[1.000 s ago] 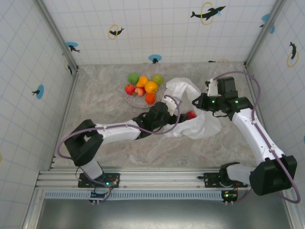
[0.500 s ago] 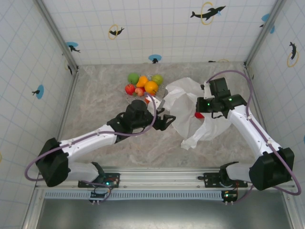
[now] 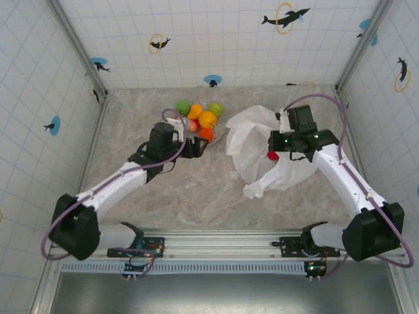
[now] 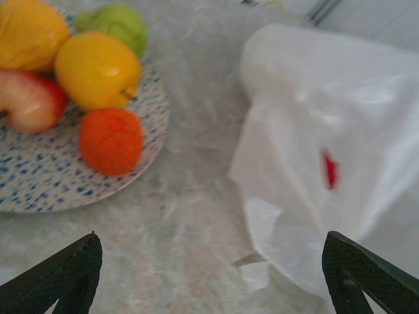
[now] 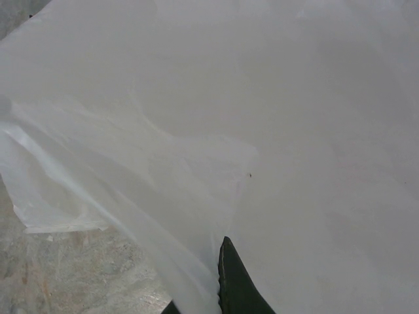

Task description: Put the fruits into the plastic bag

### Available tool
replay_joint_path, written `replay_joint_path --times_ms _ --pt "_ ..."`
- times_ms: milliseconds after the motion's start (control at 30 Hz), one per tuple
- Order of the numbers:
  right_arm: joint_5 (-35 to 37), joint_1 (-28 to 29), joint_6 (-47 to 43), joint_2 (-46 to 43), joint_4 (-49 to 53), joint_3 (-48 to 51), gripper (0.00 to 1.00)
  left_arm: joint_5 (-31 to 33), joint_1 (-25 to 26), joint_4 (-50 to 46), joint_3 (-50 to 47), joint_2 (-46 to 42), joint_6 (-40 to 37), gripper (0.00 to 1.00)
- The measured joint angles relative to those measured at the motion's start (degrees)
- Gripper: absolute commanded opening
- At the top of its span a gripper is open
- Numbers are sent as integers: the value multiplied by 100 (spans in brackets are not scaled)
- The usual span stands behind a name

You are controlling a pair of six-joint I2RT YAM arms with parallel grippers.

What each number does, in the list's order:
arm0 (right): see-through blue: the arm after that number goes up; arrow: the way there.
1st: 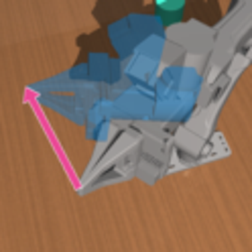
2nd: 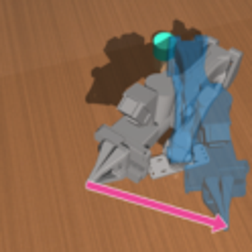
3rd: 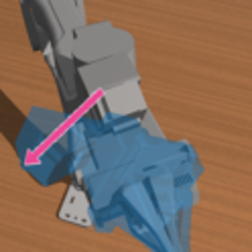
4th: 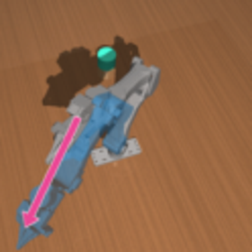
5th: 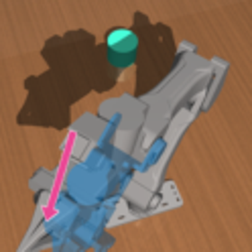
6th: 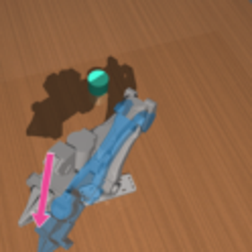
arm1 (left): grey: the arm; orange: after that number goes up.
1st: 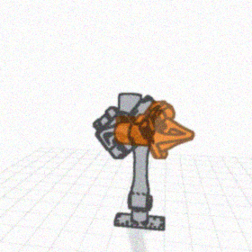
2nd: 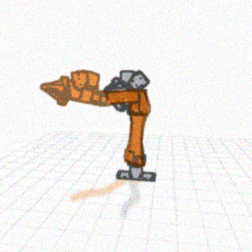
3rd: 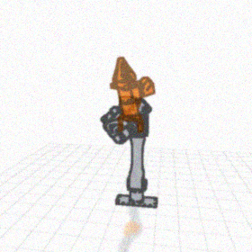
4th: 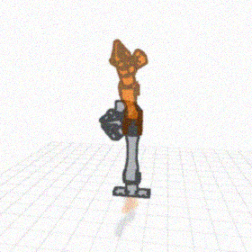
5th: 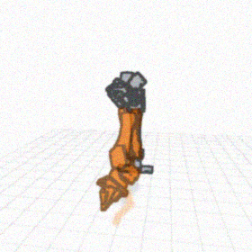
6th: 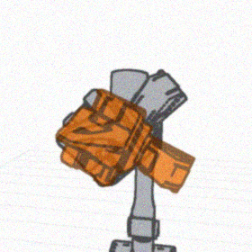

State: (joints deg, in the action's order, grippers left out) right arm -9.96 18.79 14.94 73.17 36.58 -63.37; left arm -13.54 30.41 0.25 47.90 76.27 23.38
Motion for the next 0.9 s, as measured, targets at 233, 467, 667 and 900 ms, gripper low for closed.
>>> replay_joint_path --times_ms 233,467,667,900 --pt "-22 2 -24 17 4 0 0 514 -22 -208 835 1600 -264 91" --pt "-59 2 -57 70 7 0 0 723 -22 -299 1692 2793 -549 93" --pt "-66 2 -68 90 4 0 0 933 -22 -413 2205 3482 -745 91" --pt "-72 0 -85 122 2 0 0 975 -22 -457 2708 3985 -898 77"
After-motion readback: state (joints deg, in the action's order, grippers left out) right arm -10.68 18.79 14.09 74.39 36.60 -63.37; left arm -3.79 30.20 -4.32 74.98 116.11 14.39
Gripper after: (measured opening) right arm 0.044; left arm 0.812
